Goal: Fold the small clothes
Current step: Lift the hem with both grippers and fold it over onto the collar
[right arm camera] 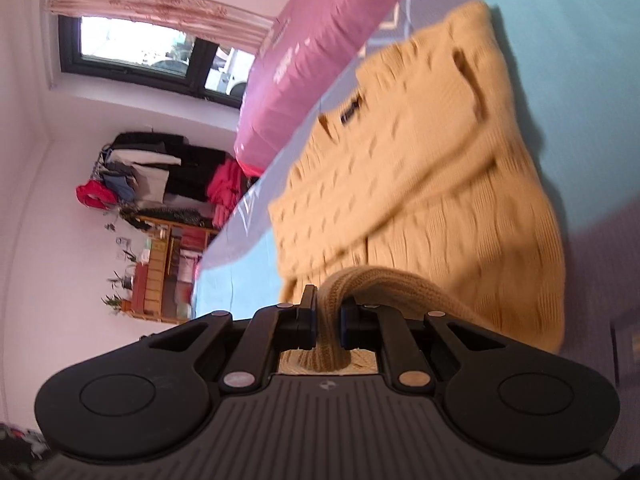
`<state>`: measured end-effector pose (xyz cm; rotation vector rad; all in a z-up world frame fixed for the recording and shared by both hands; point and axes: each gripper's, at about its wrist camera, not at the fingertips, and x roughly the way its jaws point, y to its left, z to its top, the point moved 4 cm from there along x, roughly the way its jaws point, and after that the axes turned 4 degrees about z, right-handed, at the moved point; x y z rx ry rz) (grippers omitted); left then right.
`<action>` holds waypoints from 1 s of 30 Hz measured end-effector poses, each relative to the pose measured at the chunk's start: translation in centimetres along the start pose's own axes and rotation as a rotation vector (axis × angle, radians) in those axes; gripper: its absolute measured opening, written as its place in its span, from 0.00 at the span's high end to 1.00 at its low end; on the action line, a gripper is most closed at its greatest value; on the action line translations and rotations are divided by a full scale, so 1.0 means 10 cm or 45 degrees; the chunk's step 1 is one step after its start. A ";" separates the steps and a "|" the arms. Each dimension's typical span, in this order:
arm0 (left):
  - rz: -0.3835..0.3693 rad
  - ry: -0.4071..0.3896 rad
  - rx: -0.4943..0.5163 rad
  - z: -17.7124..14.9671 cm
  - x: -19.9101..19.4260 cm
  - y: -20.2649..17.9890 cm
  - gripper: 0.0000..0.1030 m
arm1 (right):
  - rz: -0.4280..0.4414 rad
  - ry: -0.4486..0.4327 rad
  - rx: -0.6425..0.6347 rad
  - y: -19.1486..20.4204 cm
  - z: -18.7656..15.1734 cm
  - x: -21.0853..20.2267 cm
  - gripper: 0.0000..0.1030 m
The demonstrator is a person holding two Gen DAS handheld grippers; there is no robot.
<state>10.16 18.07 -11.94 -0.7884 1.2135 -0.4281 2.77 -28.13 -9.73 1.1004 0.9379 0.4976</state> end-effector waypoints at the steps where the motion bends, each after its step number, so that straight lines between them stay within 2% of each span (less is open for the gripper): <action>1: -0.002 -0.007 0.003 0.08 0.03 -0.03 0.25 | 0.005 -0.009 -0.005 0.01 0.08 0.05 0.87; 10: 0.017 -0.048 0.110 0.92 0.46 -0.35 0.25 | 0.073 -0.075 -0.013 -0.08 0.94 0.38 0.87; 16: 0.034 -0.041 0.133 1.40 0.83 -0.46 0.25 | 0.045 -0.091 0.028 -0.24 1.44 0.68 0.87; 25: 0.092 0.022 0.073 1.78 1.19 -0.33 0.28 | 0.003 -0.109 0.173 -0.62 1.77 0.92 0.87; 29: 0.076 0.061 0.006 1.87 1.23 -0.23 0.22 | -0.012 -0.148 0.245 -0.76 1.83 0.95 0.87; 30: 0.058 0.073 -0.012 1.89 1.23 -0.21 0.16 | -0.030 -0.164 0.275 -0.80 1.84 0.95 0.87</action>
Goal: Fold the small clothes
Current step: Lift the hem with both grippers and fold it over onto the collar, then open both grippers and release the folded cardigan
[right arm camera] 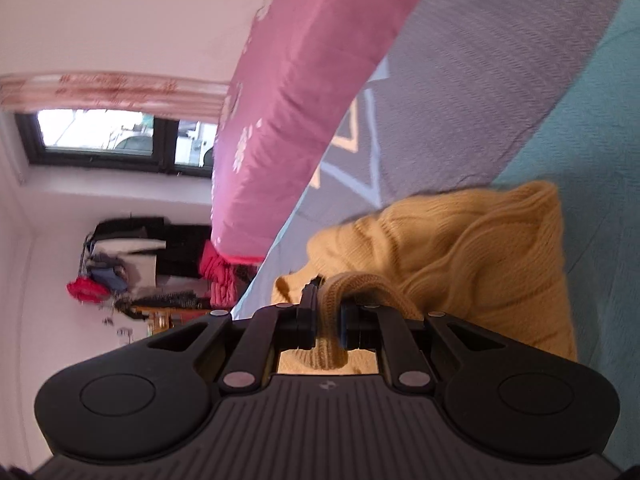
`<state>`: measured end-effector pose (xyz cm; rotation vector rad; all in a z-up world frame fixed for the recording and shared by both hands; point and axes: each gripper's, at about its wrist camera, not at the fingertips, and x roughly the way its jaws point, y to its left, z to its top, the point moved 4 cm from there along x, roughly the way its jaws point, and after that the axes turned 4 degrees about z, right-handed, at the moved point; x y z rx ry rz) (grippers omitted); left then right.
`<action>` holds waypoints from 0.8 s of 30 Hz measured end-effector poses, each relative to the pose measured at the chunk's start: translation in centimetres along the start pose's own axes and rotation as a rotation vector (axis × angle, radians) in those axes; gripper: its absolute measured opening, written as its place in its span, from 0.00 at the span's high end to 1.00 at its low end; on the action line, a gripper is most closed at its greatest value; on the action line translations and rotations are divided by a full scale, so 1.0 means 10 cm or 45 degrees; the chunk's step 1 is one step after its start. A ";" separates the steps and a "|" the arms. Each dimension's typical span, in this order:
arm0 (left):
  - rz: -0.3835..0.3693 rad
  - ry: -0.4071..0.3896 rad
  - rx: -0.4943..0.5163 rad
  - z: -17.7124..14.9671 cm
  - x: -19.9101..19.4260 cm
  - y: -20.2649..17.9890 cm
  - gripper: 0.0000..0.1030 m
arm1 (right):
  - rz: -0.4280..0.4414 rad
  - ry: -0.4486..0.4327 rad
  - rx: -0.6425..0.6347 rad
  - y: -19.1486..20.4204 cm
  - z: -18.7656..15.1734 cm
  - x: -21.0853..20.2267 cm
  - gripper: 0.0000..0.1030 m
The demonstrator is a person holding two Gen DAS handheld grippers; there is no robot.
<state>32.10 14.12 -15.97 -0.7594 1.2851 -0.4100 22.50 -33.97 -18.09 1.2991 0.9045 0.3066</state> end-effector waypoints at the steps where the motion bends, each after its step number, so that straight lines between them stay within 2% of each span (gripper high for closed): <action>1: -0.017 0.009 -0.021 0.02 0.00 0.01 0.11 | -0.014 -0.015 0.030 -0.04 0.01 0.00 0.84; 3: -0.032 -0.014 -0.056 0.07 -0.06 0.04 0.00 | -0.027 -0.062 0.083 -0.09 0.01 -0.02 0.84; 5: -0.016 -0.082 -0.059 0.11 -0.19 0.05 0.00 | -0.007 -0.105 0.129 -0.11 0.01 -0.07 0.78; 7: -0.015 -0.135 -0.073 0.14 -0.35 0.06 0.00 | 0.009 -0.148 0.118 -0.07 0.00 -0.14 0.55; 9: 0.026 -0.171 -0.062 0.12 -0.47 0.05 0.00 | -0.004 -0.180 0.067 0.00 -0.02 -0.25 0.42; 10: 0.069 -0.179 -0.046 0.09 -0.52 0.05 0.00 | -0.012 -0.192 0.042 0.04 -0.02 -0.30 0.40; 12: 0.152 -0.178 -0.020 -0.03 -0.57 0.07 0.00 | -0.036 -0.206 -0.014 0.12 -0.05 -0.43 0.40; 16: 0.242 -0.155 0.010 -0.35 -0.65 0.18 0.00 | -0.135 -0.187 -0.143 0.24 -0.25 -0.70 0.40; 21: 0.358 -0.120 0.056 -0.84 -0.68 0.33 0.00 | -0.380 -0.119 -0.354 0.28 -0.73 -0.96 0.40; 24: 0.407 -0.106 0.086 -1.08 -0.68 0.39 0.00 | -0.519 -0.067 -0.476 0.24 -1.06 -1.01 0.36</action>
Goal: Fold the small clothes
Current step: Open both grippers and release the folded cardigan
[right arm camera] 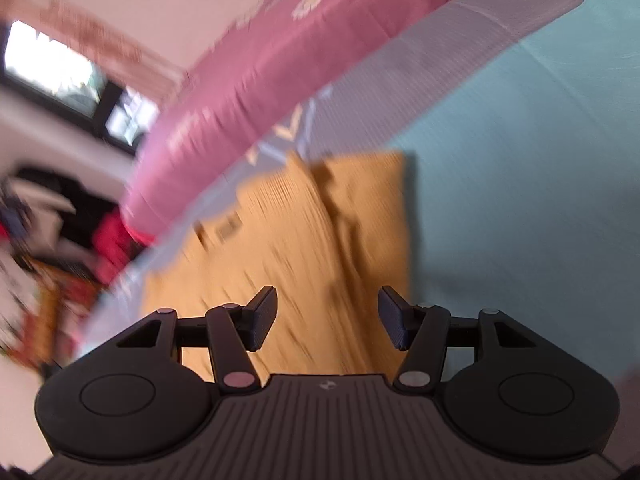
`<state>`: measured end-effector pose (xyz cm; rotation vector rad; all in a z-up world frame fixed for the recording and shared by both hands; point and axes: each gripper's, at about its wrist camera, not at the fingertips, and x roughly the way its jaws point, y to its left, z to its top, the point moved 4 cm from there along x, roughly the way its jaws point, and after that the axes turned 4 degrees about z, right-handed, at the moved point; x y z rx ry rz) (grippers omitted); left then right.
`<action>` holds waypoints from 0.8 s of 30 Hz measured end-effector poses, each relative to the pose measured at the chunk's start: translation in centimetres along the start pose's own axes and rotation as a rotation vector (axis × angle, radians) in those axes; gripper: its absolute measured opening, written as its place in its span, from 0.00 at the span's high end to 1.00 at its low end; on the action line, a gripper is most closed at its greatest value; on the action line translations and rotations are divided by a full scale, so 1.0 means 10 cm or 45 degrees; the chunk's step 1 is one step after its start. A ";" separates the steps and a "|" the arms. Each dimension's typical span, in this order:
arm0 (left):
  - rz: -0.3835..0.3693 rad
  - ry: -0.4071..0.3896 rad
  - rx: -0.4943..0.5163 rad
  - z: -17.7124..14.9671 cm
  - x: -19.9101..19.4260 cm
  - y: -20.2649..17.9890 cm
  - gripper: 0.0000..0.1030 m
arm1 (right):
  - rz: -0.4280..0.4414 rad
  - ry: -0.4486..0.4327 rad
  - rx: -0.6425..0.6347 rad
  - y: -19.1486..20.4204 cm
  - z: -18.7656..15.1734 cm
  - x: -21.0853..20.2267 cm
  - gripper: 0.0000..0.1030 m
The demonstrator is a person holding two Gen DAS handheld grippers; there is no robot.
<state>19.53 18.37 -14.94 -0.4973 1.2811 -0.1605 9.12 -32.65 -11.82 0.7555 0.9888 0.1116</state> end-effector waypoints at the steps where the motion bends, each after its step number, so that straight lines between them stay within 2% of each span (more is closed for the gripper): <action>1: 0.014 0.003 0.013 -0.06 0.01 0.01 0.00 | -0.038 0.013 -0.047 0.02 -0.10 0.01 0.36; 3: 0.069 -0.004 0.036 -0.12 0.03 0.04 0.00 | -0.130 0.044 -0.144 0.06 -0.26 0.07 0.39; 4: 0.099 -0.010 0.048 -0.12 0.05 0.05 0.00 | -0.197 0.073 -0.211 0.08 -0.34 0.13 0.45; 5: 0.132 -0.014 0.053 -0.12 0.06 0.06 0.00 | -0.242 0.089 -0.251 0.08 -0.39 0.17 0.63; 6: 0.178 -0.017 0.058 -0.13 0.08 0.06 0.00 | -0.276 0.091 -0.259 0.04 -0.43 0.18 0.69; 8: 0.241 -0.004 0.052 -0.11 0.12 0.11 0.00 | -0.248 0.051 -0.151 -0.07 -0.41 0.13 0.69; 10: 0.258 0.003 0.041 -0.12 0.11 0.17 0.00 | -0.222 0.037 -0.045 -0.16 -0.40 0.08 0.67; 11: 0.266 0.000 0.036 -0.13 0.09 0.20 0.00 | -0.235 0.036 -0.040 -0.16 -0.40 0.07 0.62; 13: 0.268 -0.013 0.032 -0.15 -0.01 0.23 0.00 | -0.310 0.025 -0.090 -0.11 -0.39 0.02 0.41; 14: 0.270 -0.026 0.032 -0.16 -0.06 0.23 0.00 | -0.354 0.007 -0.134 -0.06 -0.37 -0.01 0.37; 19: 0.306 -0.080 0.051 -0.15 -0.27 0.20 0.00 | -0.524 -0.108 -0.427 0.31 -0.29 -0.01 0.32; 22: 0.300 -0.115 0.072 -0.07 -0.30 0.05 0.00 | -0.558 -0.176 -0.590 0.58 -0.26 0.13 0.31; 24: 0.281 -0.132 0.093 0.00 -0.26 -0.09 0.00 | -0.535 -0.194 -0.690 0.75 -0.25 0.23 0.31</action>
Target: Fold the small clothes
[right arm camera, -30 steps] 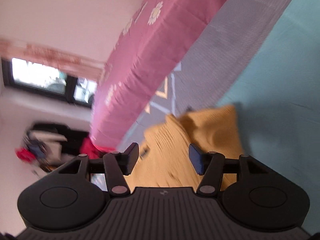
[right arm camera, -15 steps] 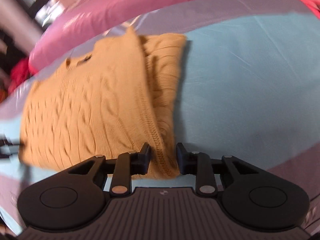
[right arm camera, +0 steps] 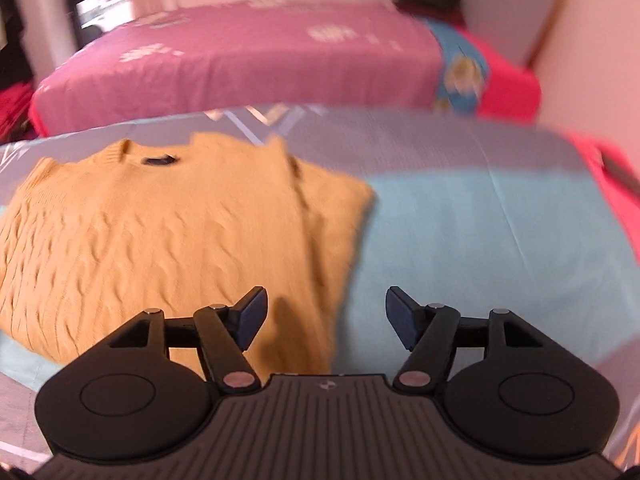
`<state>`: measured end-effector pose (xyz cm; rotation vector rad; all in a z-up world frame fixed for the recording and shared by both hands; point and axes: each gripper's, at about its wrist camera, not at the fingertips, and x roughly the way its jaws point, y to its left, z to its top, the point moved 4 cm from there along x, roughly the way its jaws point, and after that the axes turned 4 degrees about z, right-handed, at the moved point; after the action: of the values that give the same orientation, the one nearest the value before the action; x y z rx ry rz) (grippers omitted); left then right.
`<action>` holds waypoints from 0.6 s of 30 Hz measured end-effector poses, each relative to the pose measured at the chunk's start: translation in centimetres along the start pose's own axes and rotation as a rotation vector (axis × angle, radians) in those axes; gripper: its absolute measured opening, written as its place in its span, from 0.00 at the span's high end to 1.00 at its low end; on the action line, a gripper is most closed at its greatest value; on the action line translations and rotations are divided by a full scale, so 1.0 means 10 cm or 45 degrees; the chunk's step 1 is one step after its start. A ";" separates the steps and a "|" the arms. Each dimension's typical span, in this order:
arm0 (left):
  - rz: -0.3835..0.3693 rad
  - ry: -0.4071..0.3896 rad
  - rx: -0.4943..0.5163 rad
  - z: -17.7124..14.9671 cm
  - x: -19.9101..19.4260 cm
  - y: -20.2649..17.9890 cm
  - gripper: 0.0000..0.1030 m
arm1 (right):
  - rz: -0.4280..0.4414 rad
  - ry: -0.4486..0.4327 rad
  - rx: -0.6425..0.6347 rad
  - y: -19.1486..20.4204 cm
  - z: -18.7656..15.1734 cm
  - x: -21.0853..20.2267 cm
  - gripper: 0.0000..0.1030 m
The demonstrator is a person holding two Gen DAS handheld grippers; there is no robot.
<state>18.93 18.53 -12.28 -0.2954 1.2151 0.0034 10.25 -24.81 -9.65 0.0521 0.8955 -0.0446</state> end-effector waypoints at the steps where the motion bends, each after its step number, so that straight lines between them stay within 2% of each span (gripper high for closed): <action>1: -0.006 -0.006 0.009 0.05 0.02 -0.08 0.00 | 0.006 -0.013 -0.041 0.08 0.03 0.04 0.31; 6: -0.020 -0.026 0.079 0.24 0.16 -0.45 0.00 | 0.078 -0.011 -0.191 0.47 0.23 0.34 0.31; 11: -0.016 -0.048 0.139 0.43 0.33 -0.74 0.00 | 0.183 -0.016 -0.199 0.64 0.37 0.51 0.31; 14: 0.007 -0.028 0.150 0.54 0.51 -0.80 0.00 | 0.249 0.062 -0.154 0.60 0.40 0.72 0.31; 16: 0.073 -0.015 0.154 0.61 0.63 -0.79 0.00 | 0.201 0.102 -0.058 0.45 0.44 0.84 0.32; 18: 0.162 -0.011 0.168 0.67 0.69 -0.75 0.00 | 0.201 0.073 0.097 0.29 0.52 0.83 0.31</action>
<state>28.70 11.74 -14.83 -0.1025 1.2179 0.0343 19.64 -22.43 -12.79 0.1953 0.9443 0.0704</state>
